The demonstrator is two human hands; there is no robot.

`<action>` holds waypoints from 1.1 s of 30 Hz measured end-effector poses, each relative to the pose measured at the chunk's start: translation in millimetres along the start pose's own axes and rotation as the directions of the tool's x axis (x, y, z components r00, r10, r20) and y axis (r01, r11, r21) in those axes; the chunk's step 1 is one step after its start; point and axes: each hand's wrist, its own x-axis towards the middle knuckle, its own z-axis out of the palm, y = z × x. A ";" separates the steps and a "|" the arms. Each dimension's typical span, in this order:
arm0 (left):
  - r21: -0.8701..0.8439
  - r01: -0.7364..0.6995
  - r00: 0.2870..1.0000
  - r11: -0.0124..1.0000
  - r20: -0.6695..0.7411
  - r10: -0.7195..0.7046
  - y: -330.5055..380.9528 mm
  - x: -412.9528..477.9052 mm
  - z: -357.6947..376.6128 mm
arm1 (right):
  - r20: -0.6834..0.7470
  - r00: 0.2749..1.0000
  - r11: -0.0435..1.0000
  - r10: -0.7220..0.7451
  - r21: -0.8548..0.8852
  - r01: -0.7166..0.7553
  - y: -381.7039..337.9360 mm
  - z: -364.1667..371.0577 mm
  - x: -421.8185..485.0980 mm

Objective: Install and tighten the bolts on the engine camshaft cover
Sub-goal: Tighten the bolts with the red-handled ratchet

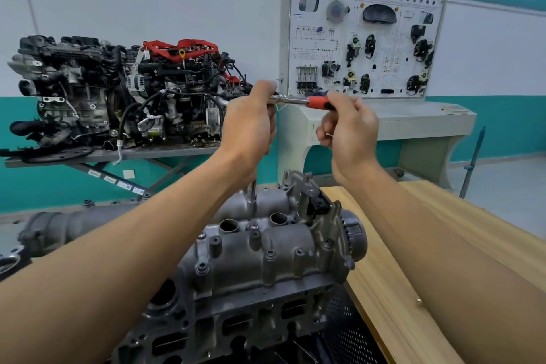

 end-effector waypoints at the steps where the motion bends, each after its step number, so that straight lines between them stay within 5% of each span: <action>1: -0.021 -0.004 1.000 1.000 0.006 0.004 3.3 0.9 -2.3 | 0.025 1.000 1.000 -0.008 0.004 0.008 -3.6 4.0 2.2; 11: -0.022 0.020 0.995 1.000 -0.099 -0.022 28.1 0.8 -56.9 | 0.245 0.969 0.998 0.021 -0.069 -0.004 -5.9 47.7 -11.1; 33: 0.127 -0.005 0.948 0.992 -0.314 0.045 6.7 -4.2 -63.5 | 0.263 0.957 0.987 0.119 -0.139 -0.084 19.2 54.5 -16.2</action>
